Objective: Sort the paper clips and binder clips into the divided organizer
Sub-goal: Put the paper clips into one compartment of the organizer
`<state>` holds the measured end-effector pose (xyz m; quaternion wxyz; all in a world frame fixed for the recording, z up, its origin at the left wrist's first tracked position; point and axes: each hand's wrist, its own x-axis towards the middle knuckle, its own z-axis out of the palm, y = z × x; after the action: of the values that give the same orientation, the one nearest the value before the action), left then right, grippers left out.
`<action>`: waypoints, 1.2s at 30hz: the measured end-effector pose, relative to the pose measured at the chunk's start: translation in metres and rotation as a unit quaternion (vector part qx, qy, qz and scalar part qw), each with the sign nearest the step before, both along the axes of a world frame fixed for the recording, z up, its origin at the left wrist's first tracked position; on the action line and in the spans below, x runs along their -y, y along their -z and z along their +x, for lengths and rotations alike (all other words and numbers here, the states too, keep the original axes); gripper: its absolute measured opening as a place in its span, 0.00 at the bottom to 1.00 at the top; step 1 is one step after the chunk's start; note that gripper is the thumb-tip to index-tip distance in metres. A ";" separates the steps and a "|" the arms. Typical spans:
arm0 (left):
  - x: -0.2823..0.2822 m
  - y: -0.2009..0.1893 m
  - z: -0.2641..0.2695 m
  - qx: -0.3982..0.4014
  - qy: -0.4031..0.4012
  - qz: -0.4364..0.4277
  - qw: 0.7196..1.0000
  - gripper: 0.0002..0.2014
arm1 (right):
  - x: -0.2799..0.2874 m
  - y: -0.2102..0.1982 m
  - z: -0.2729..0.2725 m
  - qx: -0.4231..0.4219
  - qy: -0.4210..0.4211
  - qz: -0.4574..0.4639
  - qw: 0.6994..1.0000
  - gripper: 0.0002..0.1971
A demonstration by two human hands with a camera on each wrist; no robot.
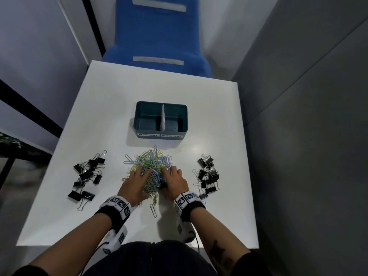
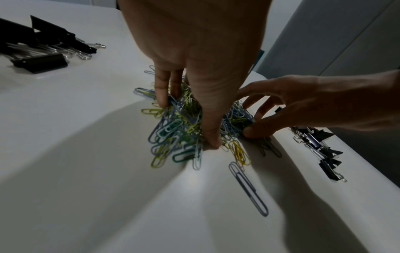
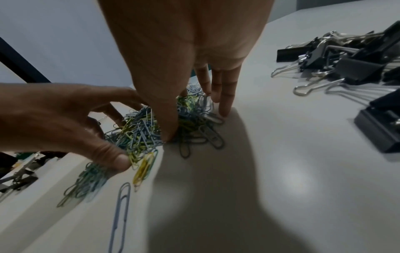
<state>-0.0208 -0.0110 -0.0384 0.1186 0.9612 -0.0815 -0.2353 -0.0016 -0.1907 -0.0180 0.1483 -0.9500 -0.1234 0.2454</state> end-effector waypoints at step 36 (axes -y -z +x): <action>-0.011 -0.139 0.179 0.190 -0.174 -0.300 0.918 0.06 | 0.012 -0.093 0.070 0.044 0.093 0.203 0.974 0.07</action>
<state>0.1584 0.0000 0.1010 0.4230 0.9060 -0.0006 0.0116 0.0682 -0.2023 0.0751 0.3547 -0.9173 -0.0881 0.1582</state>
